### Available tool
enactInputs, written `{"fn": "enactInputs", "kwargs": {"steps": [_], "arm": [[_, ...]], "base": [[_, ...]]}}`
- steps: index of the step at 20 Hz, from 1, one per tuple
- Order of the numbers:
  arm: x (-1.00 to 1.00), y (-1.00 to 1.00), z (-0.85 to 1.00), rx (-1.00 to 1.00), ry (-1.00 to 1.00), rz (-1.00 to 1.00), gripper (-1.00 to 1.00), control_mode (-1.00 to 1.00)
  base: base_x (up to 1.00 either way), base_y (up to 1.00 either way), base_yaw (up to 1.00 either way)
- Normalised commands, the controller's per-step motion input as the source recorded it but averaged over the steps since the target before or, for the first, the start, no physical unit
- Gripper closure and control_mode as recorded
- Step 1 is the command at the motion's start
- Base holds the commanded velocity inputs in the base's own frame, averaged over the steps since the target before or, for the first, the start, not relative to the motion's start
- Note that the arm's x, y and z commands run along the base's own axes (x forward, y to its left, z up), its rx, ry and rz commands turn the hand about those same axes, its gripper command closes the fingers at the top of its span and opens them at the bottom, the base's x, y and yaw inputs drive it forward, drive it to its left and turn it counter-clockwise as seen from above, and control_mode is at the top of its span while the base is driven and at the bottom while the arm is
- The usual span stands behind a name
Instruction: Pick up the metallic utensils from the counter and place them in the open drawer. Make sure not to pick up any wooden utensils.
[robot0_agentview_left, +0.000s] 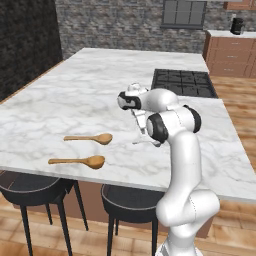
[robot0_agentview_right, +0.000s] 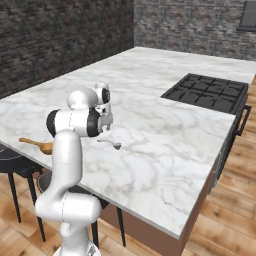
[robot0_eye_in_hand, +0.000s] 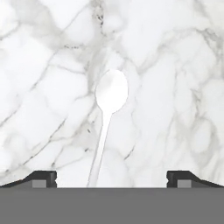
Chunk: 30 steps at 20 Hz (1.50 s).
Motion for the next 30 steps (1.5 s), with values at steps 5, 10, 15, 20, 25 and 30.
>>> {"fn": "enactInputs", "kwargs": {"steps": [5, 10, 15, 20, 25, 30], "arm": [[-0.03, 0.0, 0.12, -0.2, -0.14, -0.12, -1.0, -1.0], [0.0, 0.0, -0.09, -0.01, -0.14, -0.06, -1.0, -1.0], [0.0, -0.05, -0.12, 0.01, -0.13, 0.0, -1.0, -1.0], [0.22, -0.09, -0.38, 0.04, -0.03, -0.01, -1.0, -1.0], [0.05, -0.04, -0.33, 0.0, 0.0, -0.01, -1.0, -1.0], [0.0, 0.0, -0.29, 0.0, 0.06, -0.01, -1.0, -1.0]], "base": [[0.0, 0.0, 0.0], [0.0, 0.0, 0.0], [0.0, 0.0, 0.0], [0.0, 0.0, 0.0], [0.0, 0.0, 0.0], [0.0, 0.0, 0.0]]}}
